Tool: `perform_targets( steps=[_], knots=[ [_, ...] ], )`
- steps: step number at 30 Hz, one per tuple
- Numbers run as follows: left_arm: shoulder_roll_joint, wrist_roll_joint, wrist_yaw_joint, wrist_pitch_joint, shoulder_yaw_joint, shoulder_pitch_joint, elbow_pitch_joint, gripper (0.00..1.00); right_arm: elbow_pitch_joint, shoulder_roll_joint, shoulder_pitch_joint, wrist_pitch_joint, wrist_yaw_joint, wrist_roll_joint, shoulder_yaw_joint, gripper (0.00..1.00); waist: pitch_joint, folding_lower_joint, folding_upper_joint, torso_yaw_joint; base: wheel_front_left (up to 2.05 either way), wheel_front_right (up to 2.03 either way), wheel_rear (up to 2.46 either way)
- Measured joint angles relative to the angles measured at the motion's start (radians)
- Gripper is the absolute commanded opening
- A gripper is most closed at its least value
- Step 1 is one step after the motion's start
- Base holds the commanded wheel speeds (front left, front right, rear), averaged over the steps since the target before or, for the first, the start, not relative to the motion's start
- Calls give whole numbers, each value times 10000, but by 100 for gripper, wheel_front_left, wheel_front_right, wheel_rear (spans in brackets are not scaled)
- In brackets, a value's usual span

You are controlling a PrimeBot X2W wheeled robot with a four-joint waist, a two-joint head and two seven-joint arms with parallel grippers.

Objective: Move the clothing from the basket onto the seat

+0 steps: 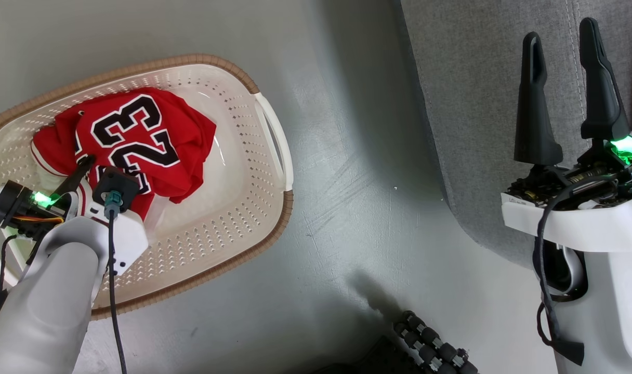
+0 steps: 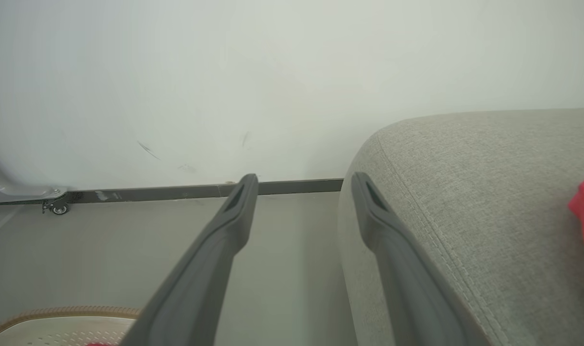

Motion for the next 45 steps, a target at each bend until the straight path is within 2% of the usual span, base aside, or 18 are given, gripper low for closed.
perform_targets(
  steps=[3, 4, 5, 6, 8, 10, 11, 12, 30, 39, 41, 42, 45],
  knots=[
    [-33, 0, 2, 63, 2, -14, 107, 78, -2, 2, -23, 0, 0, 4, 36, 100, 33, 0, 0, -34, 0, 0, 0],
    [-56, 0, 2, 54, 0, -21, 111, 78, -2, 0, -24, 0, 0, 4, 38, 100, 34, 0, 0, -40, 0, 0, 0],
    [-71, 0, 2, 46, 0, -36, 113, 73, 0, 0, -24, 0, 0, 4, 42, 100, 34, 0, 0, -49, 0, 0, 0],
    [-82, 0, 2, 46, -6, -70, 128, 49, 2, 0, -24, 0, 0, 4, 42, 100, 35, 0, 0, -58, 0, 0, 0],
    [-100, 23, 2, 40, -59, -172, 159, 38, 8, 0, -24, 0, 0, 4, 46, 100, 34, 0, 0, -80, 0, 0, 0],
    [-125, 61, 2, 33, -84, -235, 186, 18, 13, 0, -24, 0, 0, 0, 44, 100, 29, 0, 0, -103, 0, 0, 0],
    [-142, 61, 2, 8, -102, -237, 199, 2, 27, 0, -24, 0, 0, -6, 38, 100, 25, 0, 0, -111, 0, 0, 0],
    [-174, 59, 2, -59, -111, -237, 217, 0, 42, 0, -24, 0, 0, -10, 36, 100, 19, 0, 0, -118, 0, 0, 0],
    [-405, -148, 217, -869, 94, -234, -178, 0, 222, 0, -187, -8, 0, -12, 44, 100, -331, 0, 0, 57, 0, 0, 0],
    [-512, -485, 497, -1011, 320, -65, -796, 0, 414, -2, -179, -10, 0, -125, 27, 100, -746, 0, 0, 255, 0, 0, 0],
    [-500, -637, 581, -1012, 433, 252, -1124, 0, 581, -4, -173, -12, 0, -314, -21, 100, -988, 0, 0, 363, 0, 0, 0],
    [-583, -838, 763, -1012, 621, 583, -2372, 0, 696, -6, -165, -12, 0, -575, -50, 100, -1448, 0, 0, 579, 0, 0, 0],
    [-713, -1154, 792, -1012, 765, 796, -3009, 0, 830, -8, -153, -12, 0, -690, -84, 100, -1654, 0, 0, 681, 0, 0, 0]
  ],
)
